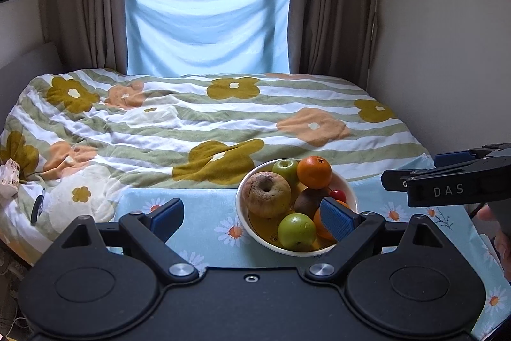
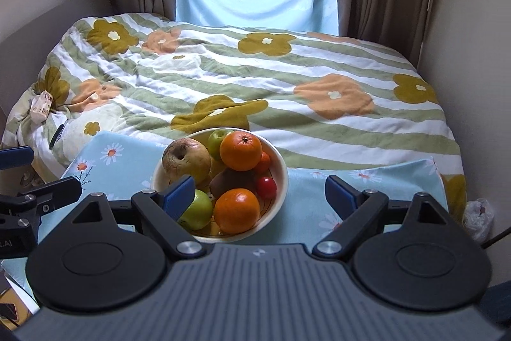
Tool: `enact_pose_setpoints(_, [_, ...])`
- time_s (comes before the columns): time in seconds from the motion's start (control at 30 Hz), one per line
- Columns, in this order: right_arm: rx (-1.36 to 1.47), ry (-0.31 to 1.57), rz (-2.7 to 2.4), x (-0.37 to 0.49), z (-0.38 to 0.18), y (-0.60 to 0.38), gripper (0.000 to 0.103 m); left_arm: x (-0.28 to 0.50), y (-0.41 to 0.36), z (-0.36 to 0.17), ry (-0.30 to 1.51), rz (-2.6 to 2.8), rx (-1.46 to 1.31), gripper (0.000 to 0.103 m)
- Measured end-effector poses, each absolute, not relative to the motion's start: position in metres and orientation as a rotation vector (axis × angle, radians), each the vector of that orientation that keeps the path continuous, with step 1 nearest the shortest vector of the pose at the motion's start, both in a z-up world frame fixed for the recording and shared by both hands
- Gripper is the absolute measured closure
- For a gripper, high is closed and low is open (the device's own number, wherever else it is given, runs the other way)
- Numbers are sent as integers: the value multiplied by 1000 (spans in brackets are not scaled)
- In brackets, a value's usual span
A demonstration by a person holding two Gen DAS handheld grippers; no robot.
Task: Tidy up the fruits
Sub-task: 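Withdraw both open tools from the bowl toward the remaining fruit, then grasp a red cherry tomato with the left tool while the right tool grasps a small tangerine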
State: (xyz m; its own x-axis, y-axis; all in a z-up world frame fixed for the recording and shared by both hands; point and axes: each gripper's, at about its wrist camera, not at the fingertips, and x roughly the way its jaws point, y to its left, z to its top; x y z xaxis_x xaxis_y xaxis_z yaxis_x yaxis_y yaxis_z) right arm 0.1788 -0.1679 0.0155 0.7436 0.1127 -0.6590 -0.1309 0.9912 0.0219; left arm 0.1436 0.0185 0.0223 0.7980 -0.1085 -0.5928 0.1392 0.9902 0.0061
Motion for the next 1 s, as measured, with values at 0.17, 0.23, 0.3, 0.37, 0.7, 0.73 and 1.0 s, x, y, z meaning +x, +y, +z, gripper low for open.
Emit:
enact_pose_setpoints(0.17, [15, 716, 72, 143, 21, -162, 0, 127, 26, 27, 606, -179, 74, 4])
enact_pose_setpoints(0.23, [26, 704, 43, 130, 20, -162, 0, 122, 29, 25, 599, -193, 77, 3])
enact_pose_setpoints(0.3, [38, 687, 21, 116, 16, -163, 0, 117, 31, 19, 601, -204, 75, 1])
enact_pose_setpoints(0.37, [48, 687, 6, 104, 10, -165, 0, 114, 32, 10, 615, -210, 71, 1])
enact_pose_setpoints(0.7, [72, 754, -32, 69, -38, -194, 0, 99, 18, -40, 711, -216, 92, 1])
enact_pose_setpoints(0.73, [75, 758, -31, 67, -44, -197, 0, 99, 15, -46, 714, -219, 97, 1])
enact_pose_setpoints(1.0, [66, 792, -27, 66, -91, -219, 0, 111, -6, -92, 764, -250, 91, 3])
